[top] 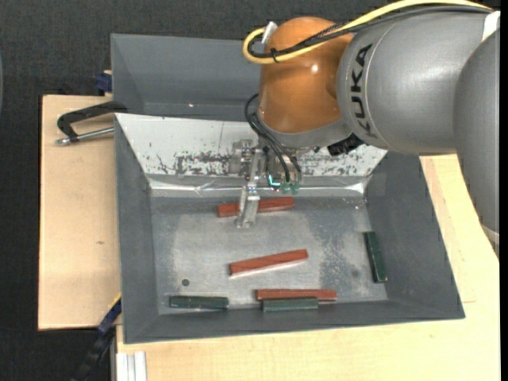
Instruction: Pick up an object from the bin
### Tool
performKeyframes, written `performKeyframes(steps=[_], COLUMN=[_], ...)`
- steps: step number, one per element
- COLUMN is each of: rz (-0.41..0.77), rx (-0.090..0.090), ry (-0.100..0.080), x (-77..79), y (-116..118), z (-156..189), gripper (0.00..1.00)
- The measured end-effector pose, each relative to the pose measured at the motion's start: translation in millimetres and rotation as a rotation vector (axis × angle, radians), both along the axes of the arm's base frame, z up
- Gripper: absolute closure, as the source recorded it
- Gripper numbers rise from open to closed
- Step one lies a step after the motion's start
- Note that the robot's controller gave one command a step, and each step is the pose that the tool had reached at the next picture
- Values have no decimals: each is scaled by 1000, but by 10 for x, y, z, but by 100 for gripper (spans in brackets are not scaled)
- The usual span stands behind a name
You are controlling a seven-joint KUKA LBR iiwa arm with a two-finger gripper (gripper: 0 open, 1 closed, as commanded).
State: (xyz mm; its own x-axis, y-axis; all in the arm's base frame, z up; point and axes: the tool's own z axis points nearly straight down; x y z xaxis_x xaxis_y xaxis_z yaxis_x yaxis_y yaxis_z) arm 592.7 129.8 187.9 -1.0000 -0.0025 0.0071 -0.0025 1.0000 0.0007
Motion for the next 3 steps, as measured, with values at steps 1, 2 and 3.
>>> performKeyframes(steps=[1, 2, 3], rz=[-2, 4, 13], rx=[1, 2, 2], ry=[-8, -14, -9], x=[19, 39, -140], y=[-5, 4, -424], z=[46, -486, -1066], gripper=[0, 0, 0])
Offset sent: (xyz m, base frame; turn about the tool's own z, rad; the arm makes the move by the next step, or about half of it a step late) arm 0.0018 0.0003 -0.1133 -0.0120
